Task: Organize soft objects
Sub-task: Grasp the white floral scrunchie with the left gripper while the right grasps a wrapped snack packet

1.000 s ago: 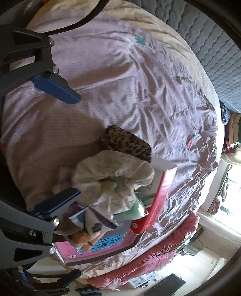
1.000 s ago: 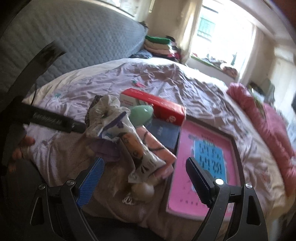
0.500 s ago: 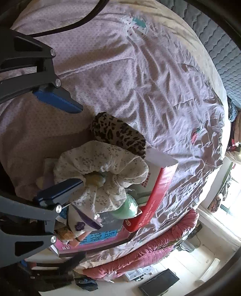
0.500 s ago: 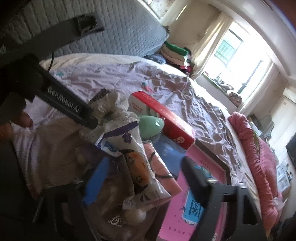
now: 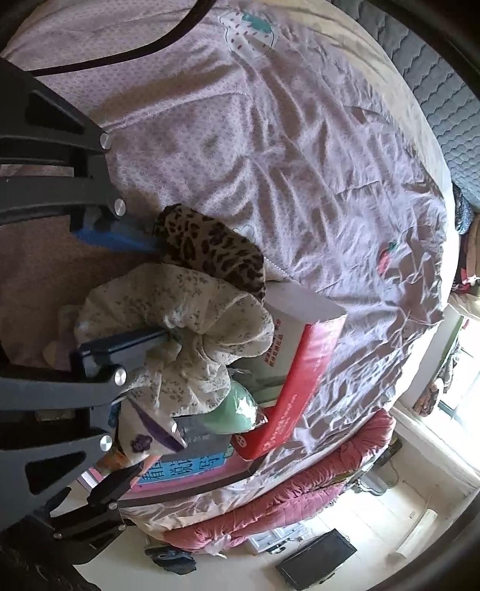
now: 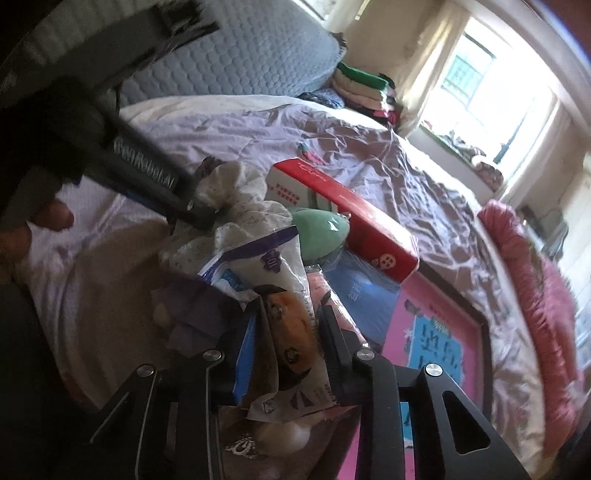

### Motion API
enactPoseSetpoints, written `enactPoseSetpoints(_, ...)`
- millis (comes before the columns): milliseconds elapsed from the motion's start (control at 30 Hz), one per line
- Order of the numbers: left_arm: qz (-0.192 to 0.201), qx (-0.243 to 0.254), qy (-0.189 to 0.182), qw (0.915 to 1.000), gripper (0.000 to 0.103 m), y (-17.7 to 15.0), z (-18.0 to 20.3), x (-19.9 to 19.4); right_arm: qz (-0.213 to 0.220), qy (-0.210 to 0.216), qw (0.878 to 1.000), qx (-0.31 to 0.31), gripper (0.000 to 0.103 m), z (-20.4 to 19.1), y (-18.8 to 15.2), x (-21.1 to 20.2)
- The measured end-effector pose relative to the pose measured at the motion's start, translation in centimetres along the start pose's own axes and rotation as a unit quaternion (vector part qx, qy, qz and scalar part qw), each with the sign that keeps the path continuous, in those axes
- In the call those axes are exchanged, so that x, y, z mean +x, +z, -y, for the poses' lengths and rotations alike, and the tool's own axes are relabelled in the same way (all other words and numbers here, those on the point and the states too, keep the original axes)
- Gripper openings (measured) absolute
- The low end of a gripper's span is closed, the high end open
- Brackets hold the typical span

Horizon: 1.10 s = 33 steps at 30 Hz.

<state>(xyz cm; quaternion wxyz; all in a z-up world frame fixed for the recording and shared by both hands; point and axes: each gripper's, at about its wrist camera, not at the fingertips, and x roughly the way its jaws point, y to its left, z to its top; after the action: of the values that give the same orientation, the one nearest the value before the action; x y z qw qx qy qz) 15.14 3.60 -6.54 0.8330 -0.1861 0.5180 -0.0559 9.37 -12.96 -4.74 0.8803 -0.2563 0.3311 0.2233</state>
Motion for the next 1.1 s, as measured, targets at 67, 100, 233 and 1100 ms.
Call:
enactPoseSetpoints(67, -0.001, 0.008, 0.004, 1.0, 0.035, 0.0, 0.3, 0.3, 0.002, 0.003, 1.0, 0.013, 0.033, 0.3, 0.0, 0.0)
enactPoseSetpoints(100, -0.002, 0.012, 0.004, 0.9999, 0.031, 0.1, 0.5, 0.4, 0.004, 0.003, 1.0, 0.019, 0.033, 0.4, -0.1, -0.2)
enactPoseSetpoints(233, 0.005, 0.026, 0.001, 0.9997, 0.017, -0.1, 0.9, 0.3, 0.014, 0.014, 0.999, 0.035, 0.033, 0.5, -0.4, -0.9)
enactPoseSetpoints(1100, 0.085, 0.043, -0.03, 0.995, 0.012, -2.3, 2.0, -7.7, 0.06, 0.031, 0.987, 0.149, 0.032, 4.4, -1.0, -5.7)
